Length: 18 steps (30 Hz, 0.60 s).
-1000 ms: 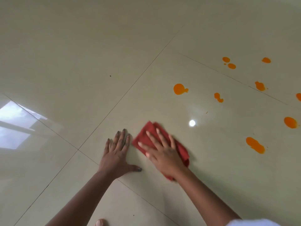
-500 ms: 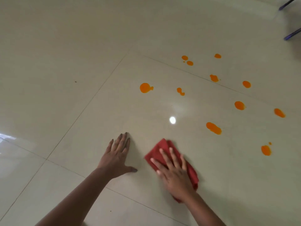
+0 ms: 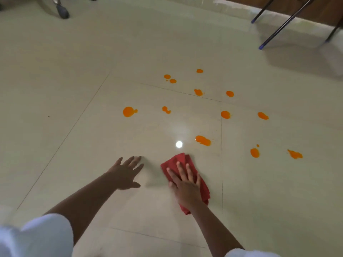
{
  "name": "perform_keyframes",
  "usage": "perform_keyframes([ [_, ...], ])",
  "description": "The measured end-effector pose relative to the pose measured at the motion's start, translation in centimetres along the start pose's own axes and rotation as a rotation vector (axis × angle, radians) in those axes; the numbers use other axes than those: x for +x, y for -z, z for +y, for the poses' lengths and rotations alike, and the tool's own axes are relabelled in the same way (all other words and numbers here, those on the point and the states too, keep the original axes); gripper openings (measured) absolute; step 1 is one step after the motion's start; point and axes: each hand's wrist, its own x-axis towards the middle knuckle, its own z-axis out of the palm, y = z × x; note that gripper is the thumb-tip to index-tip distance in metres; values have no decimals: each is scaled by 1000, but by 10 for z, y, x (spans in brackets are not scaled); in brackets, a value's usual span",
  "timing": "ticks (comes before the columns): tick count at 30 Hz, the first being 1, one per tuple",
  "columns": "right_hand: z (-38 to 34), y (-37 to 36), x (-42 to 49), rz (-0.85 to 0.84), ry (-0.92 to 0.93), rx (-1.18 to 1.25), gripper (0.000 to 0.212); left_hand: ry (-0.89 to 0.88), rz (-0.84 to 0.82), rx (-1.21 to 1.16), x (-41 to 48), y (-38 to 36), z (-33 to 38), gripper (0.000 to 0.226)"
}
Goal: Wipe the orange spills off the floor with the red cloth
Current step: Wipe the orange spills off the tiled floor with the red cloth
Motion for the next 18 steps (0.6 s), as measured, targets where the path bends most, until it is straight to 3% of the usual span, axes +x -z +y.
perform_keyframes([
  [8, -13, 58, 80, -386, 106, -99, 53, -62, -92, 214, 28, 26, -75, 81],
  [13, -44, 70, 111, -415, 150, -129, 54, -188, -125, 247, 37, 34, -98, 82],
  [18, -110, 63, 128, -389, 108, -69, 54, -153, -78, 124, 15, 7, -131, 84],
])
